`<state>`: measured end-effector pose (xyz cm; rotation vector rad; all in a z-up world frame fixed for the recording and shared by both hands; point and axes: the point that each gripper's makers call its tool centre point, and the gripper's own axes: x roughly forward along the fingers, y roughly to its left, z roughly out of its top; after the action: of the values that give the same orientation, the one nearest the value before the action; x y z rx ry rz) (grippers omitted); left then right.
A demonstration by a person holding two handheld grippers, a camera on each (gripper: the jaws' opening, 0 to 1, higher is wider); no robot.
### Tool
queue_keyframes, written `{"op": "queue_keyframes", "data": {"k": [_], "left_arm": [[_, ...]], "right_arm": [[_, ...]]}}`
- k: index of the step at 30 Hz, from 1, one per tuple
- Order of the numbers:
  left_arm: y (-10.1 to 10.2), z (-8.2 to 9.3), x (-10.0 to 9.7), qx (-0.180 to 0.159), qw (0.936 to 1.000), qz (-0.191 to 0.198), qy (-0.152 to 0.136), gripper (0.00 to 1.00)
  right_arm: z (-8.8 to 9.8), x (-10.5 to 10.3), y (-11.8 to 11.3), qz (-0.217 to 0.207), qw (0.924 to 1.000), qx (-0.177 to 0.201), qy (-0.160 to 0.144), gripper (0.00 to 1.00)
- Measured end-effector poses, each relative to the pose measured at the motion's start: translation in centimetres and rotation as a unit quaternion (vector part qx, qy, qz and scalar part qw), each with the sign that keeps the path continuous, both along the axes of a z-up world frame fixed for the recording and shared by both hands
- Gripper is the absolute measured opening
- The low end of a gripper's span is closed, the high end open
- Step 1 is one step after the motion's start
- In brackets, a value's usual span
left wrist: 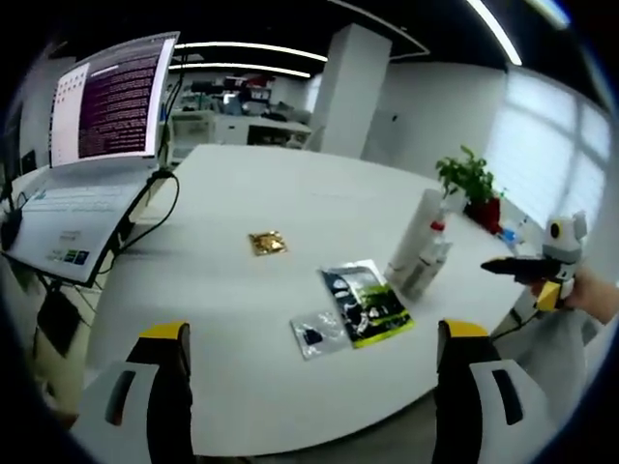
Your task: Arrange the skincare products in the storage area until every visible bottle or jar stands upright without overlapping.
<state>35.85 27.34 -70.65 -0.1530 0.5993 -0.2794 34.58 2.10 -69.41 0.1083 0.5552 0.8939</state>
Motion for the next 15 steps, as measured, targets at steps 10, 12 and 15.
{"op": "queue_keyframes", "data": {"k": [10, 12, 15], "left_arm": [[0.4, -0.8, 0.8, 0.006, 0.9999, 0.005, 0.014, 0.99], [0.3, -0.8, 1.0, 0.006, 0.9998, 0.007, 0.017, 0.99], [-0.1, -1.0, 1.5, 0.010, 0.9996, 0.009, 0.023, 0.99]], "right_arm": [[-0.2, 0.0, -0.1, 0.001, 1.0000, -0.009, -0.002, 0.99], [-0.2, 0.0, -0.1, 0.000, 1.0000, -0.007, -0.001, 0.99], [-0.4, -0.1, 0.0, 0.003, 0.9999, -0.011, 0.001, 0.99]]}}
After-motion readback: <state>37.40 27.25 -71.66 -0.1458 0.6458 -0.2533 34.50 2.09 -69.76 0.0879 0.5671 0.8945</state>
